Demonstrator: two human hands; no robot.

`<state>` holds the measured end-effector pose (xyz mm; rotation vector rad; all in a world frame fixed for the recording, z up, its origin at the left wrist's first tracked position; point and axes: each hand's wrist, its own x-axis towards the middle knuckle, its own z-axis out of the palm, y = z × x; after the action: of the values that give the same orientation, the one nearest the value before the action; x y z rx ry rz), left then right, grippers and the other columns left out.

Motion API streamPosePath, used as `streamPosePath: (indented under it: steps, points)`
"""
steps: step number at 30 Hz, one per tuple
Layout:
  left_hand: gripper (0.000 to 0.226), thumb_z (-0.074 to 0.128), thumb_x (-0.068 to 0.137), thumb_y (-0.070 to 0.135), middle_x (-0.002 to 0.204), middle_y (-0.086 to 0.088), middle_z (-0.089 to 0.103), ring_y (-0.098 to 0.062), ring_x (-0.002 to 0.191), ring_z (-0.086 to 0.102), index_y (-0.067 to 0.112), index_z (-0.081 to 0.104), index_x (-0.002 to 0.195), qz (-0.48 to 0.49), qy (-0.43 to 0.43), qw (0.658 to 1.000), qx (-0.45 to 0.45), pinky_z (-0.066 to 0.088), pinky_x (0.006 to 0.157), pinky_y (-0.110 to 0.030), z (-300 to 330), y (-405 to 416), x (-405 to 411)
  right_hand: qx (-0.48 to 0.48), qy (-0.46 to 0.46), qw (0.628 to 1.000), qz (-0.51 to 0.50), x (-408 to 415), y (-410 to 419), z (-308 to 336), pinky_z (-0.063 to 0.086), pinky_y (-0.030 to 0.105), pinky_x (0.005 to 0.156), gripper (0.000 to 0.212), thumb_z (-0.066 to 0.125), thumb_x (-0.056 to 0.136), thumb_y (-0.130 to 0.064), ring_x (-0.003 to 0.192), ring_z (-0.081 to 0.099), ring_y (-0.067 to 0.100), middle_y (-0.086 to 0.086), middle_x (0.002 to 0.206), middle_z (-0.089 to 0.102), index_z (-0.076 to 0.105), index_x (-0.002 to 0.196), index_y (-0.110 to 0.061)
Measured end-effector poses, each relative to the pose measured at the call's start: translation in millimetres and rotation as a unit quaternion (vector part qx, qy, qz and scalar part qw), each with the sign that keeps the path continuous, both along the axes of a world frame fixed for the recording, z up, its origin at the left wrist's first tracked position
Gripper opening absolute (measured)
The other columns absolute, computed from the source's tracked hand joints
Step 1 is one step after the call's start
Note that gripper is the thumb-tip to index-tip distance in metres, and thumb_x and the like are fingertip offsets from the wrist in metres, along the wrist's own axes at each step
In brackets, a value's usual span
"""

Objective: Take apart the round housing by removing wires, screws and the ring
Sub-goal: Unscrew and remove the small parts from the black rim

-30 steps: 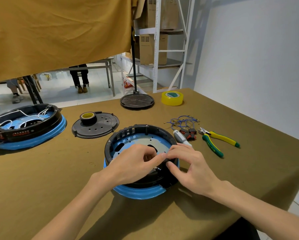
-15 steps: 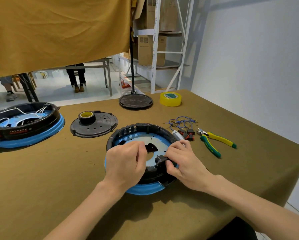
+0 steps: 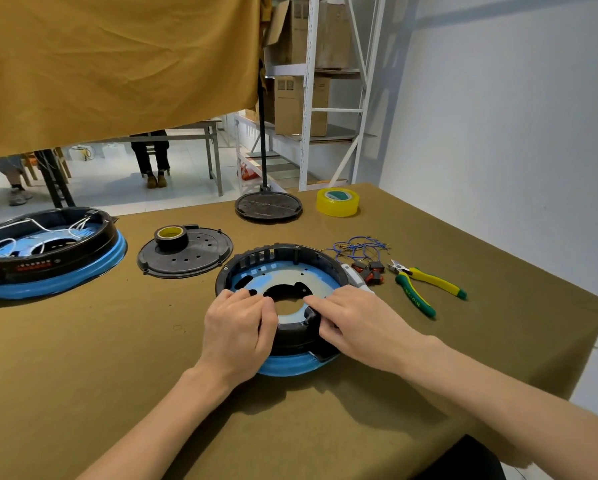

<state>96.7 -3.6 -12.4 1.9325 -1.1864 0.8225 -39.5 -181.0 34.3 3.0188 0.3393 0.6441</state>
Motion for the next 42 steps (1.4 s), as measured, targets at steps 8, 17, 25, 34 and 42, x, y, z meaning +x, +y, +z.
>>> streamPosePath:
  steps: [8, 17, 25, 34, 42]
  points:
    - [0.053, 0.034, 0.104, 0.026, 0.055, 0.001, 0.056, -0.015, 0.053, 0.048, 0.012, 0.062, 0.061, -0.007, -0.004, 1.0, -0.009, 0.043, 0.053, -0.039, -3, 0, 1, -0.047, 0.0, 0.999, -0.004, -2, 0, 9, 0.054, 0.03, 0.059, 0.033, 0.058, 0.096, -0.009, 0.066, 0.06, 0.016, 0.0, 0.078, 0.065, 0.065, 0.128, -0.007]
    - [0.052, 0.035, 0.103, 0.025, 0.056, 0.001, 0.056, -0.015, 0.053, 0.047, 0.013, 0.062, 0.06, -0.008, -0.01, 1.0, -0.008, 0.042, 0.052, -0.037, -4, 0, 3, -0.036, -0.005, 0.999, -0.01, -1, 3, 0, 0.056, 0.032, 0.064, 0.037, 0.041, 0.099, -0.017, 0.07, 0.061, 0.015, 0.001, 0.085, 0.066, 0.064, 0.126, -0.007]
    - [0.048, 0.037, 0.101, 0.022, 0.055, 0.002, 0.054, -0.015, 0.052, 0.047, 0.014, 0.062, 0.06, -0.009, -0.012, 1.0, -0.009, 0.042, 0.051, -0.039, -5, -1, 3, 0.329, -0.184, 0.905, -0.198, -1, -56, -2, 0.053, 0.033, 0.067, 0.03, 0.052, 0.102, -0.012, 0.07, 0.063, 0.012, -0.004, 0.092, 0.074, 0.059, 0.131, -0.016]
    - [0.048, 0.037, 0.1, 0.023, 0.054, 0.003, 0.054, -0.014, 0.052, 0.046, 0.014, 0.061, 0.059, -0.014, -0.008, 1.0, -0.013, 0.042, 0.051, -0.038, -4, 0, 2, 0.249, -0.071, 0.908, -0.33, 22, -114, -15, 0.051, 0.04, 0.065, 0.023, 0.047, 0.107, -0.023, 0.074, 0.063, 0.022, 0.006, 0.089, 0.068, 0.046, 0.128, -0.013]
    - [0.046, 0.038, 0.099, 0.021, 0.055, 0.002, 0.054, -0.016, 0.052, 0.046, 0.014, 0.061, 0.06, -0.015, -0.008, 1.0, -0.011, 0.042, 0.051, -0.041, -5, -1, 3, 0.088, -0.036, 0.929, -0.359, 17, -117, -38, 0.05, 0.038, 0.069, 0.017, 0.051, 0.103, -0.024, 0.081, 0.056, 0.024, 0.008, 0.09, 0.063, 0.056, 0.117, -0.014]
